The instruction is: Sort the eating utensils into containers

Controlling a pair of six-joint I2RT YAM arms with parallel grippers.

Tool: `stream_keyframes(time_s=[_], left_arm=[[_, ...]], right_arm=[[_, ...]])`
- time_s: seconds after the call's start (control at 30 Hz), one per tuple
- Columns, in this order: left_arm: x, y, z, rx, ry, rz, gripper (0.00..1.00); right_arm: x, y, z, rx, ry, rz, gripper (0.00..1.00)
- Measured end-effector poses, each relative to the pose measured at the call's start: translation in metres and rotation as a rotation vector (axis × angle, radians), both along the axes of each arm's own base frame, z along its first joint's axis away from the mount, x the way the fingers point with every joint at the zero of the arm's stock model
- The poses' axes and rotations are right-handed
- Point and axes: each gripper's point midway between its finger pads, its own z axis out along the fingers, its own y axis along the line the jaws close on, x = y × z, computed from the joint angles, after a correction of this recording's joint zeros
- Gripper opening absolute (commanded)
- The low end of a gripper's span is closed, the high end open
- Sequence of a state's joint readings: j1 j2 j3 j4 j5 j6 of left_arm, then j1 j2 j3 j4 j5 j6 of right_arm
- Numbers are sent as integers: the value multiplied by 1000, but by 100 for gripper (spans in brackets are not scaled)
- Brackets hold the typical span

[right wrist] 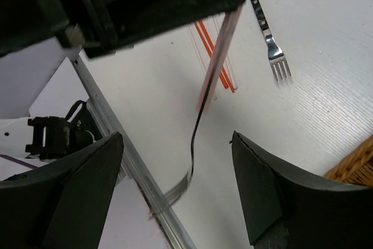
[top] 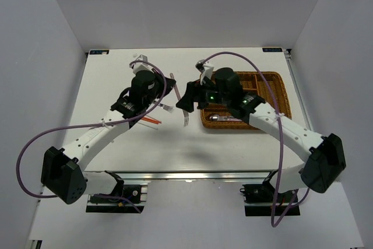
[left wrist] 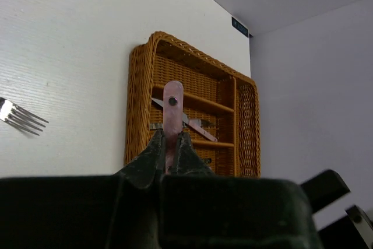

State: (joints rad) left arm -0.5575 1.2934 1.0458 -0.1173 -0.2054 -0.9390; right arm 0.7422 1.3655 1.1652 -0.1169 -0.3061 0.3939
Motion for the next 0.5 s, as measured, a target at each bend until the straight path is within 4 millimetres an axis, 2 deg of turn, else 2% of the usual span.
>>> stream_keyframes(time_s=[0.13, 0.23, 0.3, 0.33, 0.37, 0.4, 0.43, 0.5], left_arm=[[-10, -13, -2, -3, 1, -42, 0], [-15, -19, 0, -16, -10, -61, 0], [-17, -23, 2, -28, -19, -71, 0], [-17, -25, 3, -34, -20, -76, 0], [-18, -26, 3, -36, -21, -81, 35], [-18, -26, 3, -32, -25, -80, 76], [-17, -26, 5, -36, -28, -76, 98], [-15, -20, 6, -9, -23, -47, 98]], right_arm=[[7, 18, -15, -31, 11, -16, 70], [11, 23, -29, -59, 28, -36, 55], [16, 25, -36, -75, 32, -53, 33], [18, 25, -38, -82, 32, -61, 19], [21, 25, -40, -86, 32, -74, 0], [24, 23, -41, -94, 28, -94, 0], [27, 21, -43, -103, 32, -114, 0], [41, 12, -40, -102, 25, -179, 0]])
